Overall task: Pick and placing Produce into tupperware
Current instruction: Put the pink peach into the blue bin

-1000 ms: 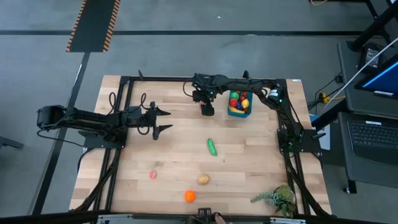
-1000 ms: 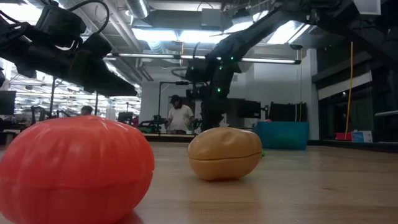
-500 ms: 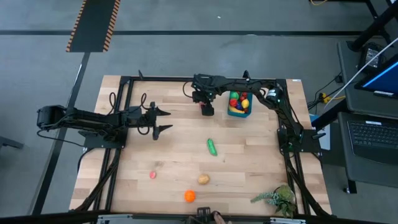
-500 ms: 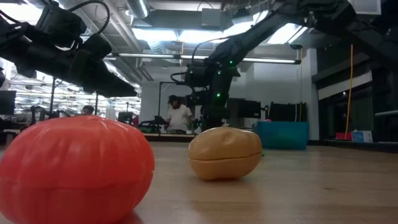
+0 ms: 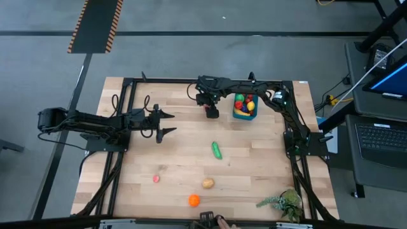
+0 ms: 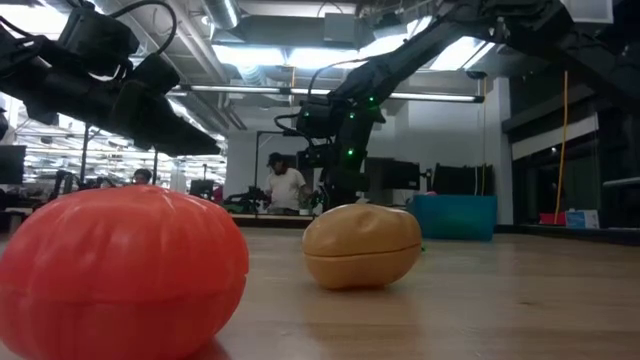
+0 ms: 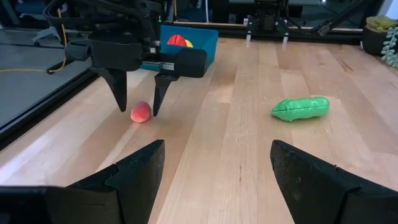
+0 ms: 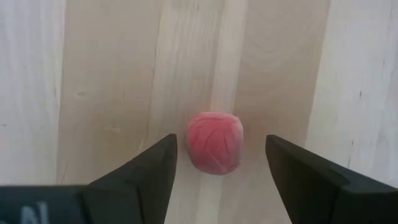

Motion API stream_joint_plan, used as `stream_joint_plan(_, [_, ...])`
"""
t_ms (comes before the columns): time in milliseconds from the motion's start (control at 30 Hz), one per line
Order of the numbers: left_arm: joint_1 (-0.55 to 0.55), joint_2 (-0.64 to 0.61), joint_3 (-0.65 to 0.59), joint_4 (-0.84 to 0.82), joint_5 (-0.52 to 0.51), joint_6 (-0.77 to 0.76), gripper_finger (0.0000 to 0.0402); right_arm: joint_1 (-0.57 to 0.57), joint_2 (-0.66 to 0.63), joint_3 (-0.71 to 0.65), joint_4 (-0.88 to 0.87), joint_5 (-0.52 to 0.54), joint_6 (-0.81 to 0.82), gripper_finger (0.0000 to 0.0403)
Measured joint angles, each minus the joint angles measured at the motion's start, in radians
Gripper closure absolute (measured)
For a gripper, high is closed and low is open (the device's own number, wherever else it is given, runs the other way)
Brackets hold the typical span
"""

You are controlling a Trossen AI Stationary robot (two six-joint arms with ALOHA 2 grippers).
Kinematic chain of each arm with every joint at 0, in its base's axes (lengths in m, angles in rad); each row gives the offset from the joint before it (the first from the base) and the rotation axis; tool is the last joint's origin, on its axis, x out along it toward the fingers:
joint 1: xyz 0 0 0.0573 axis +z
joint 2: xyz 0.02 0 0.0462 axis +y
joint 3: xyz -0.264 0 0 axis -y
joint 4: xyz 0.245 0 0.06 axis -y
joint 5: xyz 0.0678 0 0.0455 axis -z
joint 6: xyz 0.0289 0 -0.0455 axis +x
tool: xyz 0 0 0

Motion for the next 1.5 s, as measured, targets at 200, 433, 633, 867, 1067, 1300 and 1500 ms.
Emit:
stream_joint_plan(200, [0.000,0.000,0.000,0.000,0.000,0.000,0.0115,0.000,0.000,0.000,-0.001,0.000,-0.014,0.0168])
stream_joint_plan(433, [0.000,0.000,0.000,0.000,0.000,0.000,0.0115,0.000,0.000,0.000,-0.002,0.000,-0.016,0.0249])
stream_joint_plan(633, [0.000,0.000,0.000,0.000,0.000,0.000,0.0115,0.000,0.000,0.000,-0.001,0.000,-0.015,0.0322])
stream_joint_plan(867, [0.000,0.000,0.000,0.000,0.000,0.000,0.0115,0.000,-0.001,0.000,-0.016,0.000,-0.015,0.0340])
stream_joint_plan(1067, [0.000,0.000,0.000,0.000,0.000,0.000,0.0115,0.000,-0.011,0.012,-0.076,0.016,-0.003,0.0340])
stream_joint_plan(1300, [0.000,0.000,0.000,0.001,0.000,-0.003,0.0115,0.000,-0.020,0.109,-0.156,0.031,0.002,0.0341])
stream_joint_plan(1500, [0.000,0.000,0.000,0.000,0.000,0.000,0.0115,0.000,-0.020,0.205,-0.272,0.033,0.037,0.0347])
